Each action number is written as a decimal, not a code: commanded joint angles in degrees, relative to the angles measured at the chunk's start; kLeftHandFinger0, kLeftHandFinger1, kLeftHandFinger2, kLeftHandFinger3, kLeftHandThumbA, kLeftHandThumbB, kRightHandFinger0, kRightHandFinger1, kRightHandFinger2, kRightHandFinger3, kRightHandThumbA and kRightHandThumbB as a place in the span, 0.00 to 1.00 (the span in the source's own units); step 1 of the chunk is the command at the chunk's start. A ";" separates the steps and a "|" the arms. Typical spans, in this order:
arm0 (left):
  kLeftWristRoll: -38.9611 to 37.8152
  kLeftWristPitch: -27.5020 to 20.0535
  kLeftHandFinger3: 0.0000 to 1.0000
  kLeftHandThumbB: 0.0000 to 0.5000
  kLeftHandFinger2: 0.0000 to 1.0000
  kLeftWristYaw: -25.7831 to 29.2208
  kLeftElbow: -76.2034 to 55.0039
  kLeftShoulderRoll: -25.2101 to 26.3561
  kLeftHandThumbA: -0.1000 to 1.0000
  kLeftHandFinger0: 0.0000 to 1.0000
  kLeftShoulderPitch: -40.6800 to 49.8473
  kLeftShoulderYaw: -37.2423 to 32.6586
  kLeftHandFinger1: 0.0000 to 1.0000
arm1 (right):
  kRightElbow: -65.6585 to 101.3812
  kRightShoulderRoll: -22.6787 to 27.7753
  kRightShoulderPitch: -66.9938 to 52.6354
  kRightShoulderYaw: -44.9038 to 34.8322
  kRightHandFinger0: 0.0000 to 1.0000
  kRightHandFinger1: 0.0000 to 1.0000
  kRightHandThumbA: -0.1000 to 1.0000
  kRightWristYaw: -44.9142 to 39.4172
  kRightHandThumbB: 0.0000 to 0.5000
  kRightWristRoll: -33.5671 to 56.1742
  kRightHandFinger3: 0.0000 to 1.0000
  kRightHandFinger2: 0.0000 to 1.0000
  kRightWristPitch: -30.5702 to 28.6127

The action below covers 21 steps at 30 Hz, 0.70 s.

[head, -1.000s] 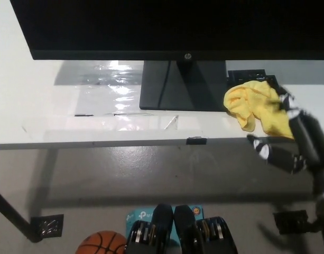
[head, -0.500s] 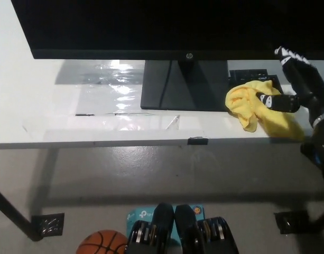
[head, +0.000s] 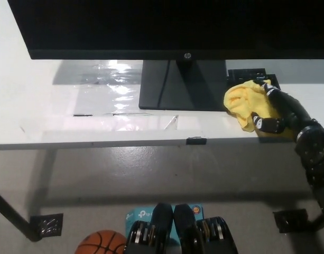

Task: The robot uses its right hand to pick up the cloth kept in the middle of the desk and use it to wipe the monitor in the middle of the desk by swiping its screen twice

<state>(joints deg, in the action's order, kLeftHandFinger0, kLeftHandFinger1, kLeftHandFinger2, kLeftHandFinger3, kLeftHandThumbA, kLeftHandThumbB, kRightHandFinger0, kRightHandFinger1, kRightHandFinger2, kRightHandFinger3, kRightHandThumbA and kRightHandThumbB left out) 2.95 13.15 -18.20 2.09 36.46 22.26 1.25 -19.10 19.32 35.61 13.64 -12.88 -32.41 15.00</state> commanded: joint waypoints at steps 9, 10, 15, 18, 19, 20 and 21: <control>-0.57 -0.03 1.00 0.19 0.81 -1.83 -1.05 2.17 0.17 0.73 0.16 1.41 0.69 | -1.39 -0.04 2.52 2.74 1.00 1.00 0.59 3.61 0.32 -0.97 1.00 1.00 -7.62; -0.48 0.06 1.00 0.18 0.81 -1.88 -1.41 2.13 0.17 0.72 0.26 1.39 0.69 | -1.98 -0.02 2.69 2.82 1.00 1.00 0.58 3.59 0.30 -0.90 1.00 1.00 -7.59; -0.66 -0.84 1.00 0.17 0.81 -2.02 -0.63 1.91 0.17 0.73 0.17 1.63 0.70 | -3.12 0.24 2.96 2.34 0.64 0.73 0.38 3.67 0.00 0.74 1.00 0.79 -9.43; -0.37 -0.38 1.00 0.16 0.80 -1.91 -1.61 1.93 0.20 0.72 0.62 1.64 0.70 | -3.44 0.77 2.45 3.46 0.00 0.11 0.00 6.33 0.00 -1.72 0.86 0.22 -11.82; -0.26 0.20 1.00 0.17 0.80 -2.00 -1.66 2.00 0.21 0.73 0.56 1.57 0.70 | -3.75 0.93 2.42 3.90 0.00 0.08 0.00 6.95 0.00 -2.45 0.66 0.18 -12.34; -0.27 0.22 1.00 0.17 0.80 -2.01 -1.65 2.03 0.21 0.73 0.61 1.60 0.70 | -3.78 0.91 2.39 3.98 0.00 0.15 0.00 7.05 0.00 -2.53 0.59 0.25 -12.40; -0.51 -0.04 1.00 0.19 0.80 -2.00 -1.48 1.90 0.21 0.73 0.64 1.76 0.70 | -4.49 1.42 2.58 5.12 0.09 0.27 0.00 7.62 0.00 -3.96 0.39 0.37 -13.23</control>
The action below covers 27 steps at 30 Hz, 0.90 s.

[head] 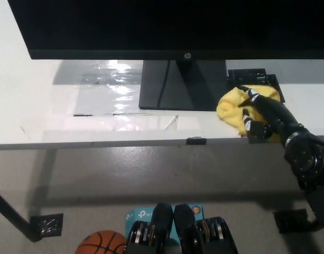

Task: The robot uses its right hand to pick up the cloth kept in the middle of the desk and use it to wipe the monitor in the middle of the desk by swiping its screen twice

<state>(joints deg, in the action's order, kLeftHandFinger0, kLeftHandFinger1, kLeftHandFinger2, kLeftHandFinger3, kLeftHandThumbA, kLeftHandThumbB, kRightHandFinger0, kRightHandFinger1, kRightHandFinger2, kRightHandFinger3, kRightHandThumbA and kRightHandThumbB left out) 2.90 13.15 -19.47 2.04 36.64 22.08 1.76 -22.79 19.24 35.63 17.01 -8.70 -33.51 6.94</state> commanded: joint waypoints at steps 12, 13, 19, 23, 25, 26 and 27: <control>-1.06 -0.81 1.00 0.23 0.81 -1.48 -1.60 1.57 0.20 0.74 1.52 1.91 0.71 | -5.06 2.94 3.96 6.52 0.20 0.53 0.00 11.21 0.15 -9.56 0.18 0.80 -9.65; -1.11 -0.96 1.00 0.23 0.80 -1.50 -1.22 1.46 0.20 0.74 1.41 1.97 0.70 | -5.24 3.02 3.99 6.81 0.21 0.54 0.00 12.01 0.13 -10.27 0.17 0.80 -9.72; -1.85 -2.17 1.00 0.26 0.78 -1.86 -1.64 1.00 0.21 0.72 2.32 2.36 0.69 | -9.39 2.06 2.44 6.97 0.05 0.38 0.00 22.36 0.05 -12.06 0.16 0.64 -13.86; -1.06 -2.01 1.00 0.24 0.79 -1.67 -2.44 1.15 0.23 0.71 2.85 2.14 0.69 | -12.68 1.34 2.00 6.68 0.00 0.21 0.00 28.61 0.00 -11.89 0.05 0.48 -18.05; -0.90 -0.91 1.00 0.24 0.79 -1.52 -3.52 1.04 0.23 0.71 3.15 2.26 0.69 | -13.64 1.29 1.74 6.55 0.00 0.14 0.00 31.08 0.05 -11.83 0.04 0.40 -19.72; -0.93 -0.82 1.00 0.24 0.79 -1.49 -3.66 0.98 0.23 0.72 3.22 2.33 0.69 | -14.02 1.32 1.78 6.61 0.00 0.10 0.00 31.88 0.12 -11.93 0.02 0.36 -20.17; -0.84 -0.65 1.00 0.25 0.79 -1.49 -3.71 0.98 0.23 0.72 3.19 2.32 0.69 | -13.94 1.39 1.84 6.62 0.00 0.09 0.00 31.82 0.13 -11.90 0.00 0.35 -20.13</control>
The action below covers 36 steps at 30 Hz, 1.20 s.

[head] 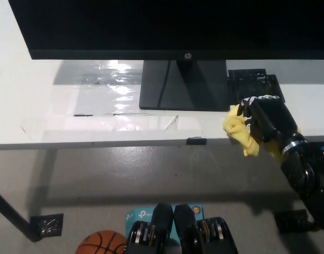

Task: The robot uses its right hand to pick up the cloth kept in the middle of the desk and use it to wipe the monitor in the middle of the desk by swiping its screen twice

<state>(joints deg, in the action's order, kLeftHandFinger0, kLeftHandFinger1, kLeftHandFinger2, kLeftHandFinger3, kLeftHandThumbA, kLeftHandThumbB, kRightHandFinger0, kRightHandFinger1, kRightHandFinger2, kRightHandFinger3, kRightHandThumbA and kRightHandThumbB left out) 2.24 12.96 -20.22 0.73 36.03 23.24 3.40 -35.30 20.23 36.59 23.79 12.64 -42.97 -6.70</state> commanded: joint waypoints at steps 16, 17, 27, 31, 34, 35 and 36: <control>-0.94 -3.80 1.00 0.24 0.77 -1.04 1.56 1.52 0.21 0.71 2.59 1.39 0.68 | -3.13 2.83 8.47 -0.89 0.00 0.01 0.00 12.82 0.42 -3.88 0.02 0.28 -7.23; -0.77 -2.72 1.00 0.23 0.78 -0.90 0.60 1.53 0.20 0.72 2.83 1.43 0.69 | -2.46 2.94 8.46 -1.15 0.00 0.01 0.00 12.60 0.44 -3.66 0.01 0.29 -6.98; -1.79 -3.30 1.00 0.25 0.79 -1.23 0.68 1.32 0.20 0.73 3.55 1.91 0.70 | -2.57 1.74 10.18 -4.19 0.00 0.00 0.00 15.63 0.46 -1.25 0.00 0.26 -9.09; -1.22 -1.22 1.00 0.26 0.80 -0.94 -0.76 1.38 0.21 0.73 4.28 1.86 0.70 | -2.56 0.44 10.98 -5.92 0.00 0.00 0.00 16.76 0.43 -0.84 0.01 0.23 -9.05; -1.82 -2.48 1.00 0.25 0.81 -1.11 0.09 1.22 0.20 0.74 4.59 2.00 0.71 | -1.83 -0.49 11.63 -7.36 0.00 0.03 0.00 18.55 0.50 -1.15 0.03 0.32 -8.03; -1.84 -2.85 1.00 0.25 0.81 -1.05 0.06 1.28 0.20 0.74 5.16 2.12 0.71 | -2.29 -0.97 11.75 -7.51 0.00 0.04 0.00 19.47 0.52 -1.24 0.04 0.34 -8.72; -1.86 -2.90 1.00 0.25 0.81 -1.04 0.19 1.29 0.21 0.75 5.18 2.13 0.72 | -1.58 -1.34 11.81 -8.23 0.00 0.07 0.00 19.00 0.51 -0.71 0.04 0.37 -8.00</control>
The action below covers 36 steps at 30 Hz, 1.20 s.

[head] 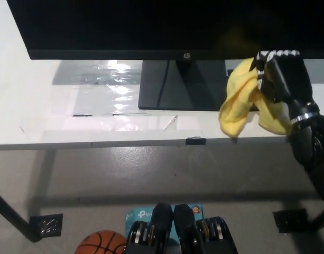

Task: The robot uses its right hand to pick up the cloth kept in the middle of the desk and use it to wipe the monitor in the middle of the desk by swiping its screen twice

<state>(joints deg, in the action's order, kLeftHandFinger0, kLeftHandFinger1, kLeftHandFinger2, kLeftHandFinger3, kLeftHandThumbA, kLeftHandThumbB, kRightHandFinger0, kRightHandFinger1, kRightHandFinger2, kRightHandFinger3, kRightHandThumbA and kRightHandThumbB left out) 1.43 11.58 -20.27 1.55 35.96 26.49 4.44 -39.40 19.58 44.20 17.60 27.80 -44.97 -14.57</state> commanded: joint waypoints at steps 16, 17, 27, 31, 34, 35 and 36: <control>-0.30 -0.64 1.00 0.20 0.85 -0.28 -0.70 0.68 0.20 0.80 3.58 0.50 0.74 | 13.92 -14.48 11.55 -26.69 0.00 0.00 0.00 -1.32 0.50 19.64 0.08 0.29 22.04; -0.48 -1.77 1.00 0.21 0.83 -0.30 -0.09 0.61 0.20 0.78 3.67 0.58 0.73 | 13.13 -13.75 13.69 -28.24 0.00 0.00 0.00 -0.72 0.47 19.90 0.11 0.32 24.71; -0.71 -1.10 1.00 0.22 0.84 -0.28 -1.07 0.94 0.21 0.79 4.48 1.14 0.74 | 3.89 -6.10 23.67 -33.25 0.00 0.00 0.00 4.12 0.06 20.65 0.12 0.24 28.34; -1.18 -1.22 1.00 0.23 0.83 -0.14 -1.02 0.79 0.21 0.78 5.02 1.76 0.74 | 3.31 -3.01 25.22 -33.65 0.00 0.00 0.00 5.13 0.00 21.39 0.00 0.17 28.33; -1.17 -0.65 1.00 0.21 0.85 -0.38 -1.28 0.76 0.20 0.79 4.80 1.61 0.75 | 3.74 -0.01 25.75 -32.84 0.00 0.00 0.00 8.42 0.03 19.14 0.00 0.14 27.67; -1.14 -1.02 1.00 0.21 0.85 -0.60 -0.94 0.83 0.20 0.79 4.57 1.38 0.75 | 4.05 0.52 25.62 -32.41 0.00 0.00 0.00 8.97 0.10 18.66 0.00 0.16 27.54; -1.14 -1.02 1.00 0.21 0.85 -0.60 -0.94 0.83 0.20 0.79 4.57 1.38 0.75 | 3.99 0.63 25.62 -32.14 0.00 0.00 0.00 9.18 0.15 18.91 0.00 0.16 27.60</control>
<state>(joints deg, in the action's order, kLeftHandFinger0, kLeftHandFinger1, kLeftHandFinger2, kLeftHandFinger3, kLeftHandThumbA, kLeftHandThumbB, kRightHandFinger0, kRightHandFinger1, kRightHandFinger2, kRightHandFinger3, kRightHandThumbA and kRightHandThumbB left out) 1.06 11.07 -20.24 1.34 35.62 29.67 4.81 -36.29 17.40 65.14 -14.97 32.17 -25.05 12.61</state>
